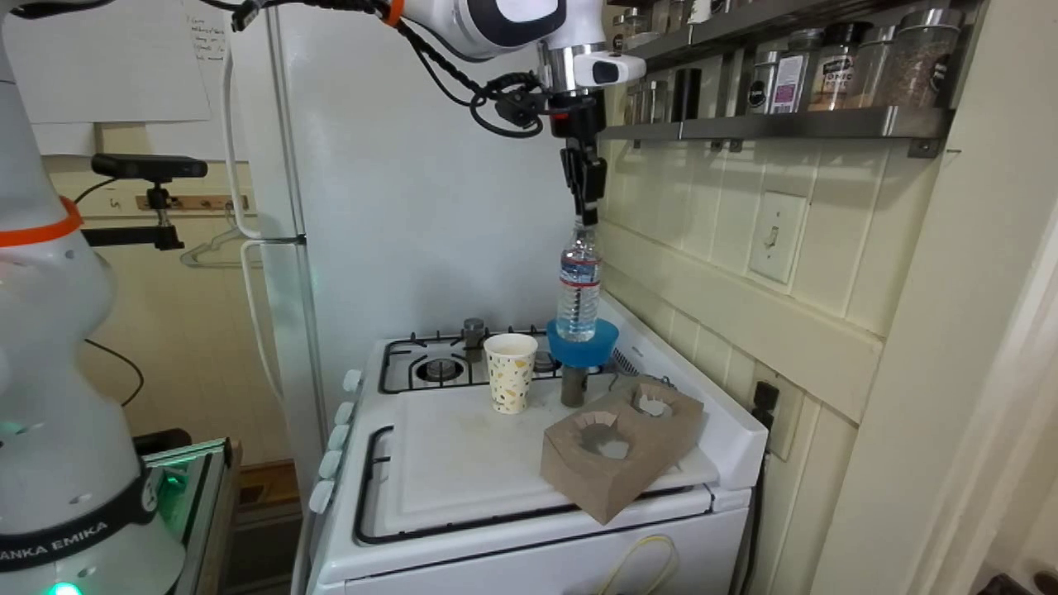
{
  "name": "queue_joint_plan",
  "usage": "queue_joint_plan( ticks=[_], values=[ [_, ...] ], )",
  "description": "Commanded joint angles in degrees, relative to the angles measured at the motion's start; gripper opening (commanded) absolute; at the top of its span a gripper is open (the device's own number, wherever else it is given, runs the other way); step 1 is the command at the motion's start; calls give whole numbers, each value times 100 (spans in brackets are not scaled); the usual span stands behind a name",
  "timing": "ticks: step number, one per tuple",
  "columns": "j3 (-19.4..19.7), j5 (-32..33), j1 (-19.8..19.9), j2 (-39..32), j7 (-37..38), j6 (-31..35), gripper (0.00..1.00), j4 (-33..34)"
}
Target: Put the water bottle inside the bowl
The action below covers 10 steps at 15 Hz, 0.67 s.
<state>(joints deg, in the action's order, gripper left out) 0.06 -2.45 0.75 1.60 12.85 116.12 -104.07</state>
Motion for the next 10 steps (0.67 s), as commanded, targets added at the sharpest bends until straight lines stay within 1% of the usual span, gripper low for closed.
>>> queue_joint_plan(
  ticks=[1,5,10],
  values=[
    [7,151,-1,59,235,125,8,-64],
    [-3,298,-4,13,339,124,8,-50],
    [-13,300,-20,-55,407,199,8,-36]
  ],
)
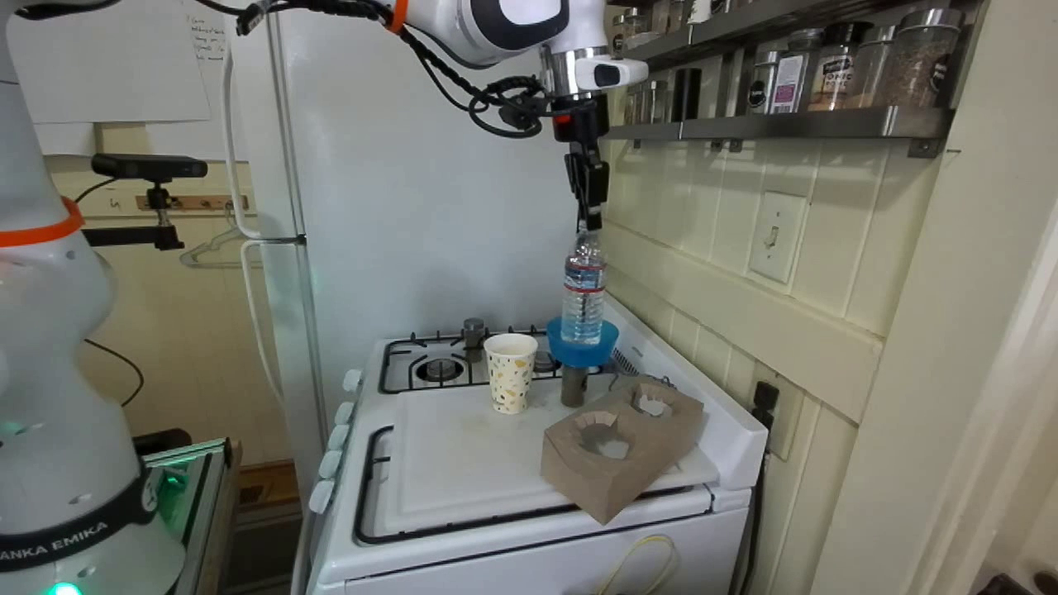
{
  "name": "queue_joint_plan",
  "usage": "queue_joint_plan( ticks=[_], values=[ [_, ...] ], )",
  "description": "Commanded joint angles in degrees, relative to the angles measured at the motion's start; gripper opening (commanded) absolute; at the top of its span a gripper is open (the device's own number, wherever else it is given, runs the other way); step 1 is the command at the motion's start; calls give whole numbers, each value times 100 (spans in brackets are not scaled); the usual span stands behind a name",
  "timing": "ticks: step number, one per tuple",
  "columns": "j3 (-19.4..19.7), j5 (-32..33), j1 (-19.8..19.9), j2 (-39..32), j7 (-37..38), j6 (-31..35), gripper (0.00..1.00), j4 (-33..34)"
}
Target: Put the water bottle inside the bowl
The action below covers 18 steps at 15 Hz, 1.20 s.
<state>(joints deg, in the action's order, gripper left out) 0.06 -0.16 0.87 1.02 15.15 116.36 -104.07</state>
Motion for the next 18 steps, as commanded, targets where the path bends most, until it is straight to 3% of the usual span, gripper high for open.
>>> queue_joint_plan(
  ticks=[1,18],
  values=[
    [-15,65,-33,-2,188,187,8,-37],
    [-44,72,-63,-50,281,201,8,-62]
  ],
)
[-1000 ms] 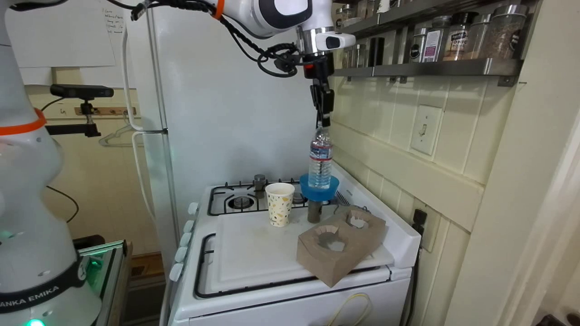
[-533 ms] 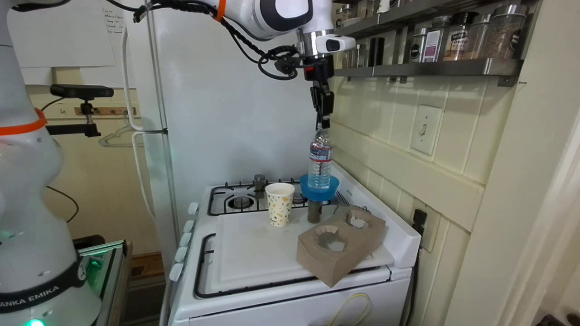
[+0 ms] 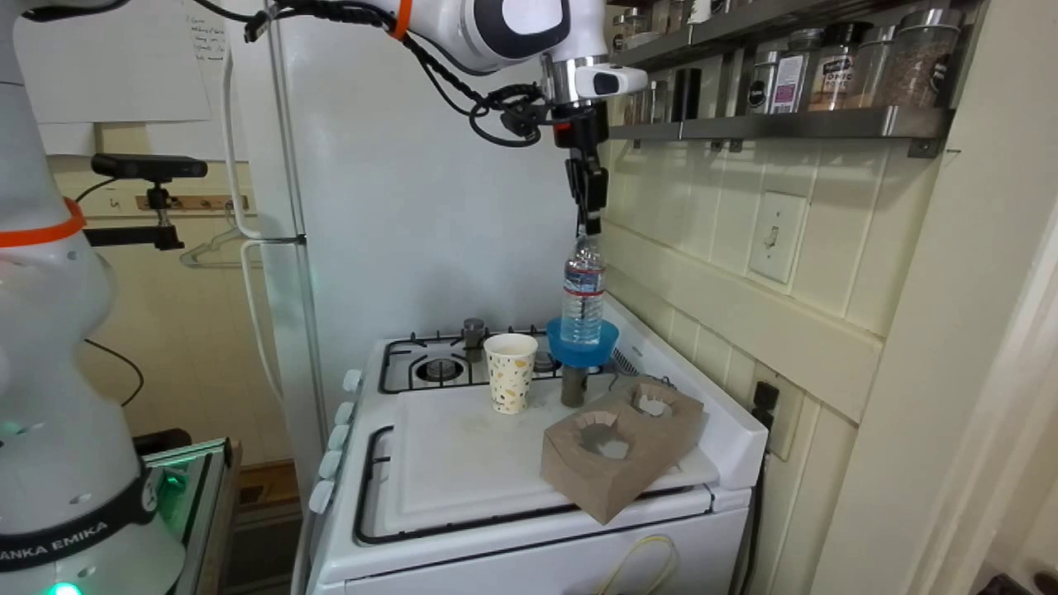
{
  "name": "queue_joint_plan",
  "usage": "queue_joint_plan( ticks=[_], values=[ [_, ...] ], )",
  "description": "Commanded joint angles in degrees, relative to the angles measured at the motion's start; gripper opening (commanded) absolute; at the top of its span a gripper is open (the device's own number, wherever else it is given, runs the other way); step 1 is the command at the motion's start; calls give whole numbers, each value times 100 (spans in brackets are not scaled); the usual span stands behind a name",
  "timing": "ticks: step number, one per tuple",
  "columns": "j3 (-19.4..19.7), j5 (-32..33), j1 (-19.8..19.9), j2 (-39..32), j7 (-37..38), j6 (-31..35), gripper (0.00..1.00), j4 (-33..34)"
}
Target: Put the water bottle inside the bowl
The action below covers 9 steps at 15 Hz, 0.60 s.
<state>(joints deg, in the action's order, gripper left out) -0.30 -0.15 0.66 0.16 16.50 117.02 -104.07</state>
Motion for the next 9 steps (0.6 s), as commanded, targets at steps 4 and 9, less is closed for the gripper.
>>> queue_joint_plan(
  ticks=[4,9],
  values=[
    [-13,95,-44,26,156,104,8,-59],
    [-10,99,-44,-2,185,131,8,-62]
  ],
)
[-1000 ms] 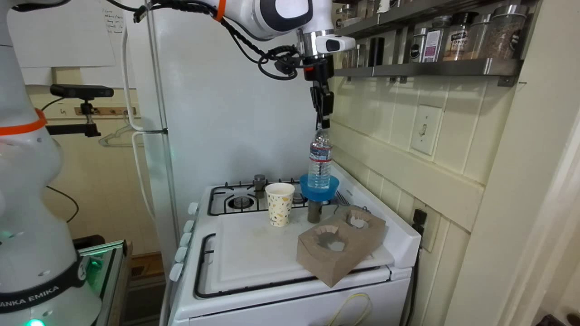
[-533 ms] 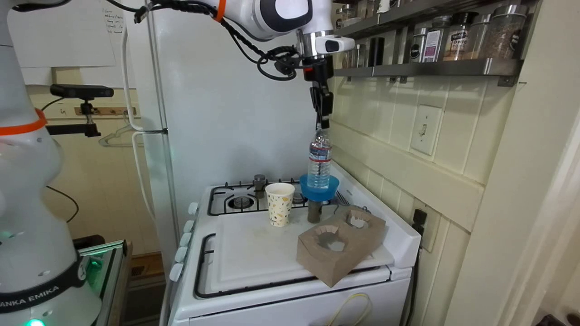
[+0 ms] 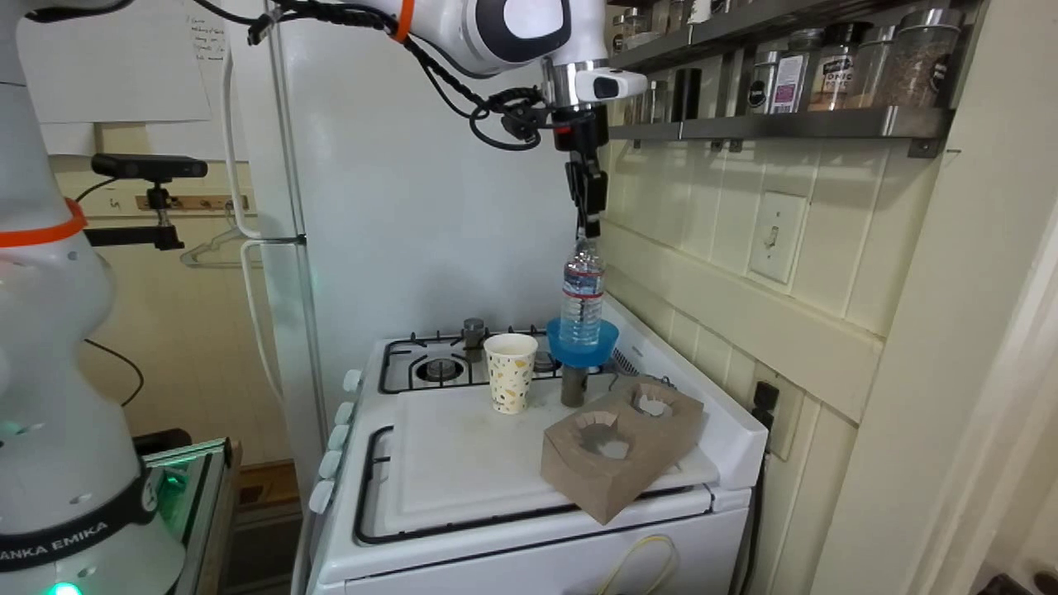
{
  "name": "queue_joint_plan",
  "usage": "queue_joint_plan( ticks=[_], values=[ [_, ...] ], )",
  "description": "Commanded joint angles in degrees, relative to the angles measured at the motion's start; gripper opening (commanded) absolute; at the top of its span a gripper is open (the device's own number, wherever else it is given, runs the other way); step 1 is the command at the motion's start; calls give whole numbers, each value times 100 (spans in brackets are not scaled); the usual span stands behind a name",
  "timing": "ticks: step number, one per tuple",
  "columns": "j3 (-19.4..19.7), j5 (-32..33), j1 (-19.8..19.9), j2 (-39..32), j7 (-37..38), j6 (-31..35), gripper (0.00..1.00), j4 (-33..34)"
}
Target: Put the water bottle inside the bowl
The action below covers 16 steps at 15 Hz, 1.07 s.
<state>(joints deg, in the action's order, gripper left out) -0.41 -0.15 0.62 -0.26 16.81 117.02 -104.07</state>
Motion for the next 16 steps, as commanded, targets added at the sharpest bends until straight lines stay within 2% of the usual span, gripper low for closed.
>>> queue_joint_plan(
  ticks=[1,16],
  values=[
    [1,103,-42,35,159,139,8,-60],
    [0,264,-49,-27,263,131,8,-27]
  ],
)
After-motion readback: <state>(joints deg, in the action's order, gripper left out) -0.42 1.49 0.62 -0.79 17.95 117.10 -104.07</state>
